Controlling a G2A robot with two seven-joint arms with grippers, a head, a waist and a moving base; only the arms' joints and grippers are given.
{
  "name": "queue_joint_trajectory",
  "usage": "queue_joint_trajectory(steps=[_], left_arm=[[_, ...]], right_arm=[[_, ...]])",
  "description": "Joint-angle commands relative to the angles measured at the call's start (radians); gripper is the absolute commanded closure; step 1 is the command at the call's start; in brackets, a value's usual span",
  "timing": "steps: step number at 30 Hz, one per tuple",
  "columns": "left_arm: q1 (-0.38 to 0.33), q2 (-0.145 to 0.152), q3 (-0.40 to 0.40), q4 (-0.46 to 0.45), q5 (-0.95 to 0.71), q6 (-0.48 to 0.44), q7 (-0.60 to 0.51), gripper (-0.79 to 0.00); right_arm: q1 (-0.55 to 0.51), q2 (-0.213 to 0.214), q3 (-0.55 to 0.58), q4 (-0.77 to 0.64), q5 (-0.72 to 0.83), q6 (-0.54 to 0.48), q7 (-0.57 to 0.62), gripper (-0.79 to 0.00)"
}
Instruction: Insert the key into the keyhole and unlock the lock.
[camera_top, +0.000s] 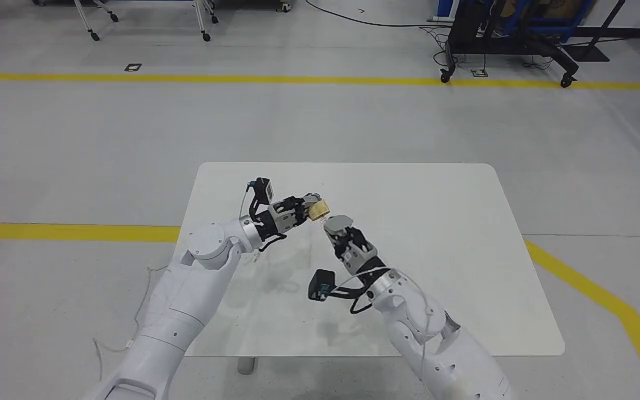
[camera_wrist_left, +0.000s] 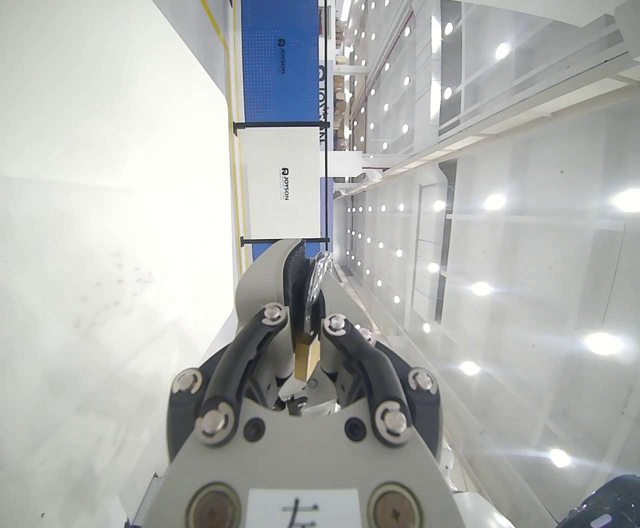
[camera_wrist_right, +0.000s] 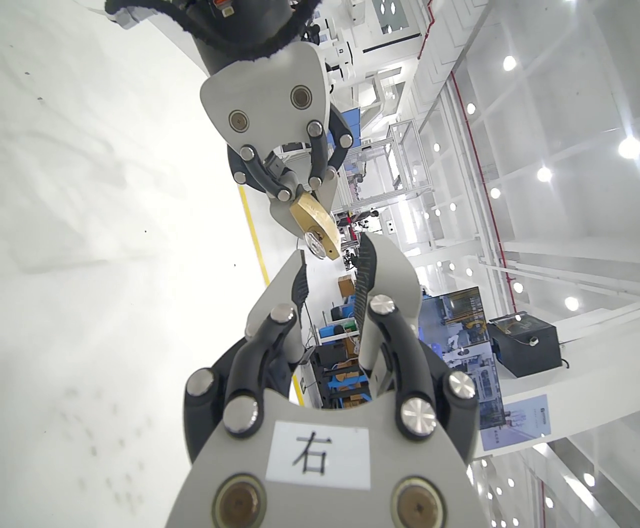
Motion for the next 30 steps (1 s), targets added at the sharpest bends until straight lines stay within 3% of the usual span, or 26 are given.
queue_joint_trajectory(steps=[1, 3, 9, 12, 13, 23, 30], left_arm=[[0.000, 0.000, 0.000, 0.000, 0.003, 0.000, -0.001, 0.000], [0.000, 0.000, 0.000, 0.000, 0.006, -0.001, 0.000, 0.000], [0.000, 0.000, -0.001, -0.002, 0.011, -0.002, 0.001, 0.000], [-0.001, 0.001, -0.001, -0.002, 0.013, -0.003, 0.000, 0.000], [-0.001, 0.001, -0.001, -0.002, 0.014, -0.004, 0.001, 0.000], [0.001, 0.000, -0.001, -0.004, 0.015, -0.015, -0.009, 0.000], [0.008, 0.002, -0.009, -0.018, 0.008, -0.064, -0.026, 0.000]], right_arm=[[0.009, -0.003, -0.003, 0.009, 0.011, -0.006, 0.006, -0.135], [0.017, -0.006, -0.005, 0.017, 0.022, -0.008, 0.010, -0.108], [0.031, -0.012, -0.008, 0.035, 0.052, -0.022, 0.007, -0.145], [0.036, -0.015, -0.008, 0.040, 0.064, -0.024, 0.006, -0.102], [0.037, -0.016, -0.008, 0.042, 0.070, -0.023, 0.004, -0.006], [0.039, -0.022, 0.004, 0.051, 0.139, -0.034, -0.020, 0.000], [0.042, -0.025, 0.046, 0.069, 0.397, -0.102, -0.159, 0.000]])
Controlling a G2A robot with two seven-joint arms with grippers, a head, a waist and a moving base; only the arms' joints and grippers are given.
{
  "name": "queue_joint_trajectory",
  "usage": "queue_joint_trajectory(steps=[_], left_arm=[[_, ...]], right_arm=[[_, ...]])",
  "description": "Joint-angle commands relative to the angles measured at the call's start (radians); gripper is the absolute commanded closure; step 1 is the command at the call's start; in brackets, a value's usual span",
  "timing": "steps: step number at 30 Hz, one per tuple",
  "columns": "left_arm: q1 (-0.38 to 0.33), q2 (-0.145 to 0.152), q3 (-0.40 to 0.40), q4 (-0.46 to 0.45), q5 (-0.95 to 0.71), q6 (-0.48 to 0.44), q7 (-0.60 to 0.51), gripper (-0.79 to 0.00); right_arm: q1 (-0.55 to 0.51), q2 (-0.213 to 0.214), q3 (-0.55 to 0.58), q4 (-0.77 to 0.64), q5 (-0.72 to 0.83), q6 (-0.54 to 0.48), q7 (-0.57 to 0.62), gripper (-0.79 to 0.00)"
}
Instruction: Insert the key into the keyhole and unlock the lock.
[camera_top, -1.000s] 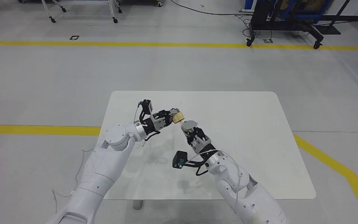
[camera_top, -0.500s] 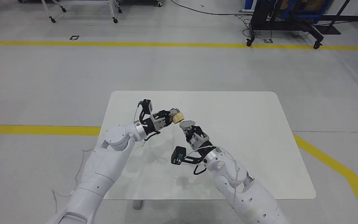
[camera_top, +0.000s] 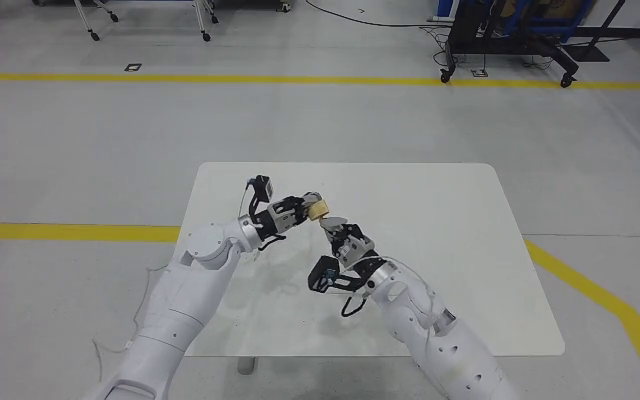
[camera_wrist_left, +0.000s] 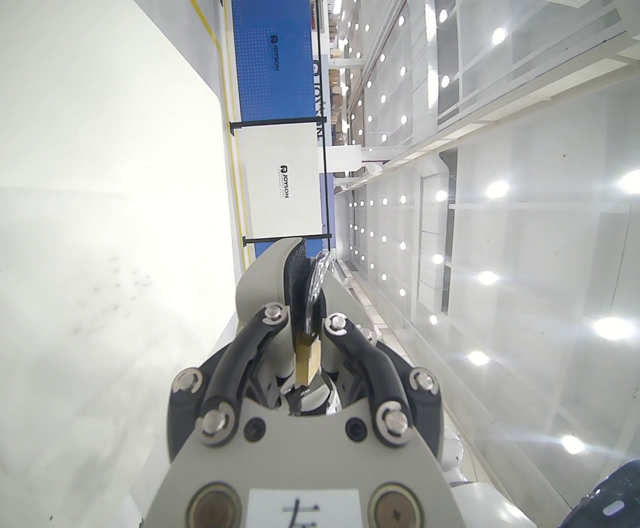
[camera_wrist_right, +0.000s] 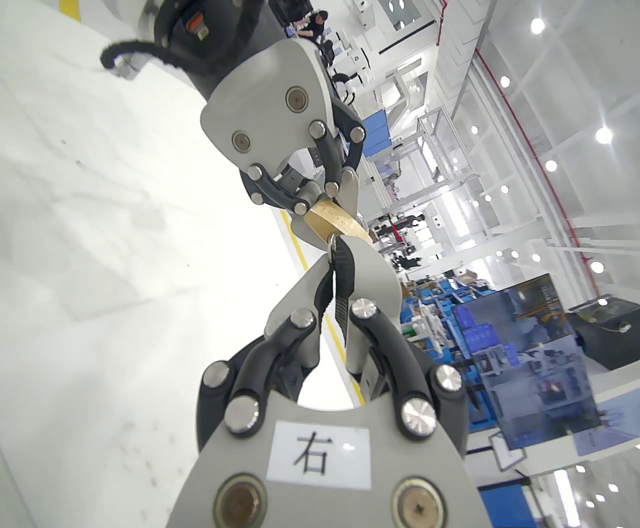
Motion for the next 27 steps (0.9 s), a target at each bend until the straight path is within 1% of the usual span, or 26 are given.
queue_joint_trajectory(steps=[1, 4, 6, 8, 14, 17, 27], left_arm=[[0.002, 0.001, -0.003, -0.003, -0.003, -0.014, -0.009, 0.000], [0.005, 0.002, -0.006, -0.006, -0.003, -0.024, -0.015, 0.000], [0.007, 0.002, -0.010, -0.007, -0.008, -0.028, -0.014, 0.000], [0.009, 0.003, -0.015, -0.010, -0.013, -0.033, -0.016, 0.000], [0.012, 0.004, -0.019, -0.017, -0.011, -0.047, -0.022, 0.000], [0.013, 0.005, -0.020, -0.020, -0.008, -0.054, -0.023, 0.000], [0.016, 0.007, -0.025, -0.027, 0.002, -0.067, -0.023, 0.000]], right_arm=[[0.006, -0.001, 0.018, 0.018, 0.107, -0.024, -0.055, 0.000], [0.019, -0.002, 0.043, 0.058, 0.209, -0.043, -0.110, 0.000], [0.025, -0.003, 0.048, 0.073, 0.225, -0.039, -0.116, 0.000], [0.028, -0.004, 0.049, 0.080, 0.253, -0.051, -0.147, 0.000], [0.043, 0.001, 0.076, 0.114, 0.356, -0.155, -0.255, 0.000], [0.052, 0.005, 0.089, 0.130, 0.377, -0.200, -0.286, 0.000], [0.031, 0.014, 0.107, 0.113, 0.372, -0.212, -0.315, 0.000]])
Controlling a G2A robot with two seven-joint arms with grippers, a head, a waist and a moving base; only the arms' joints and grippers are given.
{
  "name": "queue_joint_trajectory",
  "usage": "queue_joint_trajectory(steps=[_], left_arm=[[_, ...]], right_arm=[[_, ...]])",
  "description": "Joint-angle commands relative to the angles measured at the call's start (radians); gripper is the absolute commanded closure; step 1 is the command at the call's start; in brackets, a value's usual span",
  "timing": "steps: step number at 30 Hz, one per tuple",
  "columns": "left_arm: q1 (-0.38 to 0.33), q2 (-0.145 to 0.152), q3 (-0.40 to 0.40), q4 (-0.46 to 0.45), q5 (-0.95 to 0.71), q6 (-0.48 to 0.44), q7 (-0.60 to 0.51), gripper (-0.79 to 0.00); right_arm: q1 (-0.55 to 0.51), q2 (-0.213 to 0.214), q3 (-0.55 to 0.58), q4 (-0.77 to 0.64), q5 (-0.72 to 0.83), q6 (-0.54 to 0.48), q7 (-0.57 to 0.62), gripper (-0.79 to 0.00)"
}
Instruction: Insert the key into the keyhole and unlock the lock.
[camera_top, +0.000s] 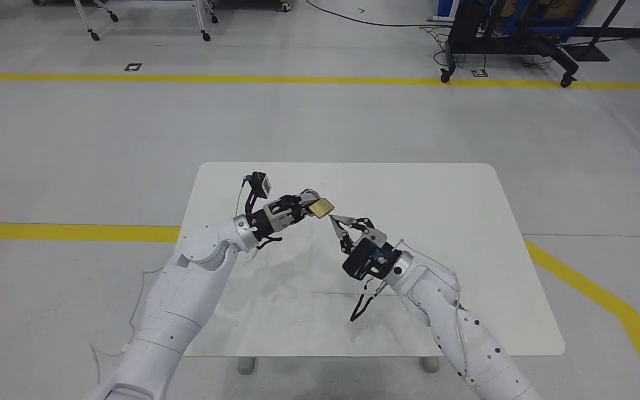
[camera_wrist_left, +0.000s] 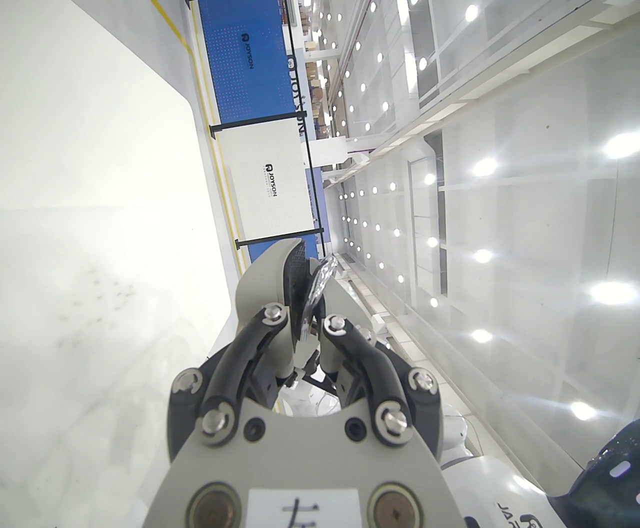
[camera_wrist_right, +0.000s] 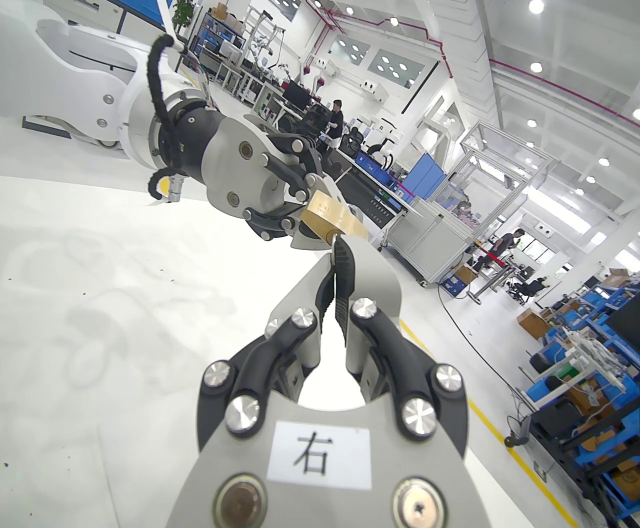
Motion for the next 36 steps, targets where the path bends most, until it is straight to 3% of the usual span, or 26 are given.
queue_joint_trajectory(steps=[1, 9, 18, 19, 20, 22, 23, 24, 25, 32, 36], left_arm=[[0.000, 0.000, -0.001, -0.001, 0.001, -0.002, 0.000, 0.000], [0.002, 0.001, -0.003, -0.004, 0.003, -0.007, 0.000, 0.000], [-0.001, 0.001, 0.003, 0.000, 0.013, -0.002, 0.001, 0.000], [-0.002, 0.001, 0.004, 0.001, 0.014, -0.001, 0.001, 0.000], [-0.002, 0.001, 0.005, 0.001, 0.015, 0.001, 0.002, 0.000], [-0.004, 0.001, 0.007, 0.003, 0.020, 0.003, 0.002, 0.000], [-0.005, 0.001, 0.008, 0.004, 0.023, 0.006, 0.002, 0.000], [-0.005, 0.001, 0.010, 0.005, 0.025, 0.008, 0.002, 0.000], [-0.006, 0.001, 0.012, 0.006, 0.030, 0.011, 0.003, 0.000], [-0.019, -0.003, 0.047, 0.023, 0.077, 0.050, 0.003, 0.000], [-0.042, -0.011, 0.098, 0.047, 0.132, 0.128, 0.002, 0.000]], right_arm=[[-0.006, 0.002, 0.004, -0.006, -0.003, 0.002, -0.007, 0.000], [-0.038, 0.012, 0.025, -0.034, -0.036, 0.014, -0.027, 0.000], [-0.064, 0.017, 0.022, -0.085, -0.115, 0.065, 0.047, -0.012], [-0.066, 0.018, 0.023, -0.089, -0.117, 0.065, 0.049, -0.092], [-0.067, 0.019, 0.025, -0.092, -0.119, 0.064, 0.050, -0.228], [-0.074, 0.021, 0.035, -0.098, -0.131, 0.072, 0.060, -0.385], [-0.080, 0.022, 0.042, -0.103, -0.140, 0.086, 0.071, -0.570], [-0.090, 0.024, 0.047, -0.113, -0.154, 0.100, 0.081, -0.705], [-0.101, 0.026, 0.055, -0.122, -0.159, 0.110, 0.083, -0.785], [-0.218, 0.045, 0.183, -0.170, -0.127, 0.171, 0.053, -0.785], [-0.306, 0.059, 0.296, -0.206, -0.071, 0.179, 0.033, -0.785]])
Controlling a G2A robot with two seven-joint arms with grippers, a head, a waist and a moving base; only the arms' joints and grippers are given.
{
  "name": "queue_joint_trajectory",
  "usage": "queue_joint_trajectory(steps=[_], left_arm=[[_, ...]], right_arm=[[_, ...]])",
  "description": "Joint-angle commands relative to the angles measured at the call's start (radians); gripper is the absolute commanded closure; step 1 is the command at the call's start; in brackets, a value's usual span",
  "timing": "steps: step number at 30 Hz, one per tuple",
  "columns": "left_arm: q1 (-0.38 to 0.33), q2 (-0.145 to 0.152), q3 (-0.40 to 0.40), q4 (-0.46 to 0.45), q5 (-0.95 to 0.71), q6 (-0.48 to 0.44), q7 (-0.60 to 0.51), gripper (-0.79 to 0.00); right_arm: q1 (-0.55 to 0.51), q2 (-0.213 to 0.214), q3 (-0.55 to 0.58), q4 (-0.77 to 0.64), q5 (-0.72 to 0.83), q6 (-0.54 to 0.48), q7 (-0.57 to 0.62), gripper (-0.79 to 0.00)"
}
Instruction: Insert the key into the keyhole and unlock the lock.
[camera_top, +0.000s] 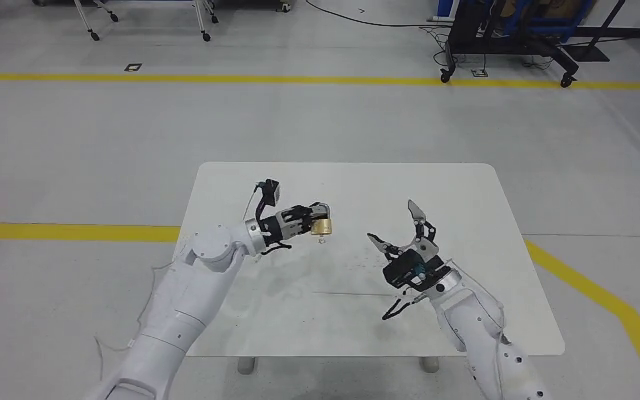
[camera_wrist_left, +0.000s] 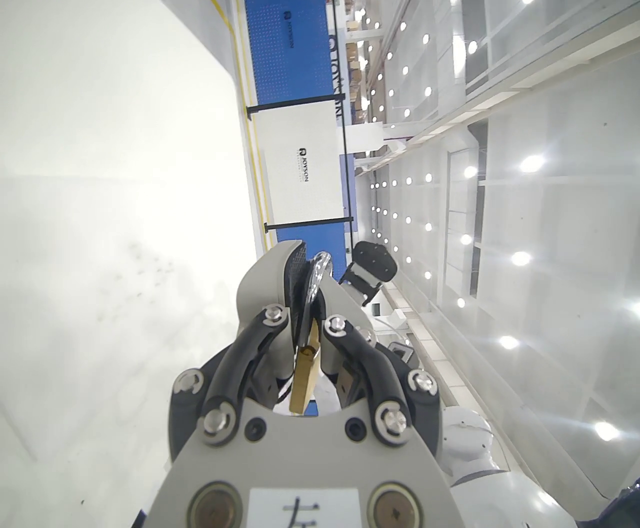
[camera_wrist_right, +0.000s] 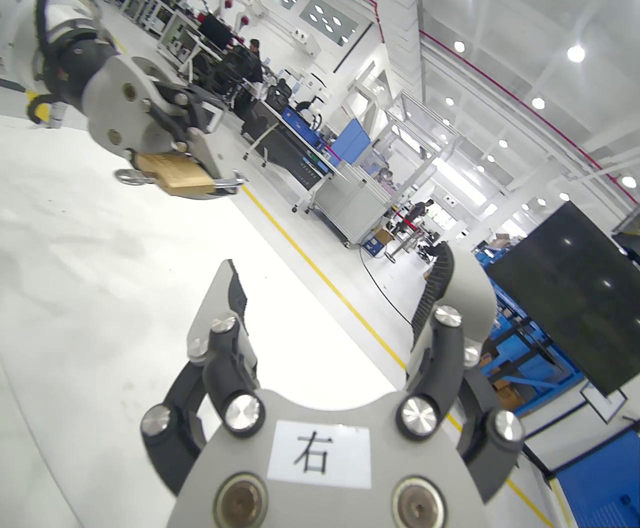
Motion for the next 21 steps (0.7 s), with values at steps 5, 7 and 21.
queue_joint_trajectory(steps=[5, 7, 21], left_arm=[[-0.058, -0.024, 0.119, 0.040, 0.119, 0.142, 0.026, 0.000], [-0.085, -0.036, 0.163, 0.061, 0.166, 0.192, 0.048, 0.000], [-0.216, -0.119, 0.342, 0.220, 0.241, 0.297, 0.060, -0.376]], right_arm=[[-0.068, 0.008, 0.080, -0.039, 0.023, 0.003, -0.002, -0.785], [-0.068, 0.008, 0.080, -0.039, 0.023, 0.003, -0.002, -0.785], [-0.068, 0.008, 0.080, -0.039, 0.023, 0.003, -0.002, -0.785]])
